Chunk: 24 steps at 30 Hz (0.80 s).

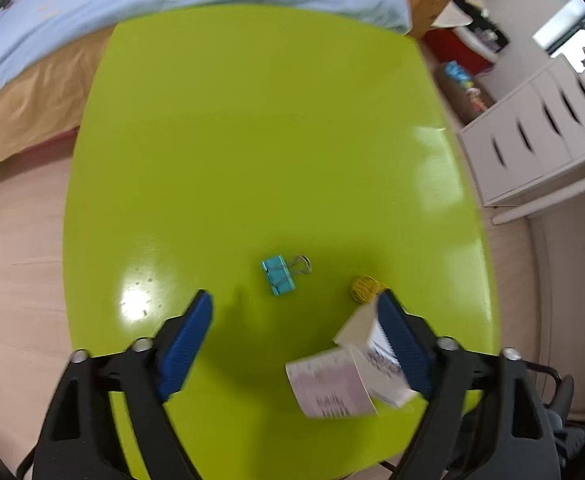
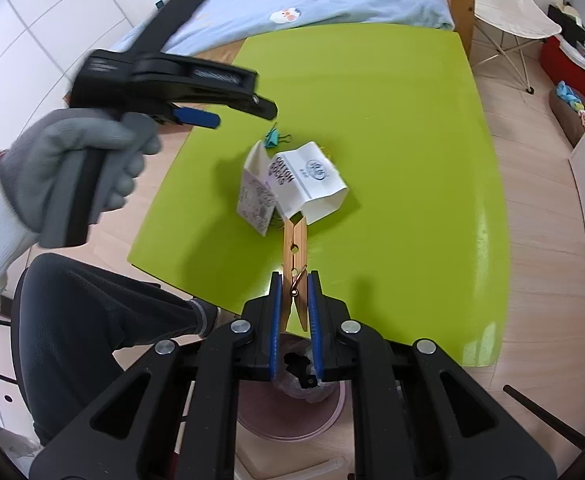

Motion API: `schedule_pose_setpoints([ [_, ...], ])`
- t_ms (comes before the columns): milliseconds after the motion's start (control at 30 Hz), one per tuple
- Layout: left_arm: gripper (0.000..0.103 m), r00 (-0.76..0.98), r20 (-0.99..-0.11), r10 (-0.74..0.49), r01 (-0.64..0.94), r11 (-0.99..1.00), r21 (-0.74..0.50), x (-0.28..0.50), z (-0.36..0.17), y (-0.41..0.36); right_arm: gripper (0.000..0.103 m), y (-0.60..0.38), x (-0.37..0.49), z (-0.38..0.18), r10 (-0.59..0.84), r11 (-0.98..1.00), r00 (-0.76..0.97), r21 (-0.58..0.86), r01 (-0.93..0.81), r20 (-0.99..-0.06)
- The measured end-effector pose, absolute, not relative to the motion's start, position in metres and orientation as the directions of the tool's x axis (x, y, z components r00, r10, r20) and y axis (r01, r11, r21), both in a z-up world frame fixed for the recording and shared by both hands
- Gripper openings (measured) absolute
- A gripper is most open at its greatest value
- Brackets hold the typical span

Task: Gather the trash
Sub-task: 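Grasp the teal binder clip with the left tool while the right tool holds the clothespin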

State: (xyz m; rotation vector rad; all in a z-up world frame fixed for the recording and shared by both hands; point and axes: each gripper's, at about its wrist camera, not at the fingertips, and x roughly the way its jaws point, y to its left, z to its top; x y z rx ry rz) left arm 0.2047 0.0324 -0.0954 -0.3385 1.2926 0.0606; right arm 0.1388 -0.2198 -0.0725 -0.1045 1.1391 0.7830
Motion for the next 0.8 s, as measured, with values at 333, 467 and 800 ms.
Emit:
schedule_pose_setpoints([
  [333,0.041,0.249,-0.96,-0.127,-0.28,0.939,-0.197,0.219,-0.119,0.034,0.012,-0.231,0.149,-0.082,0.502,0.748,0.181,0.32,-0.581,-0.846],
  [467,0.032,0.258,-0.957,-0.133,-0.269,0.941,-0.204,0.221,-0.119,0.038,0.012,-0.228,0.15,-0.082,0.505,0.744,0.178,0.322,-0.586,-0.844],
  [800,0.003,0.286,-0.95,-0.121,-0.238,0.952,-0.193,0.215,-0.109,0.043,0.012,-0.224,0.151,-0.079,0.505,0.74,0.182,0.315,-0.594,-0.844],
])
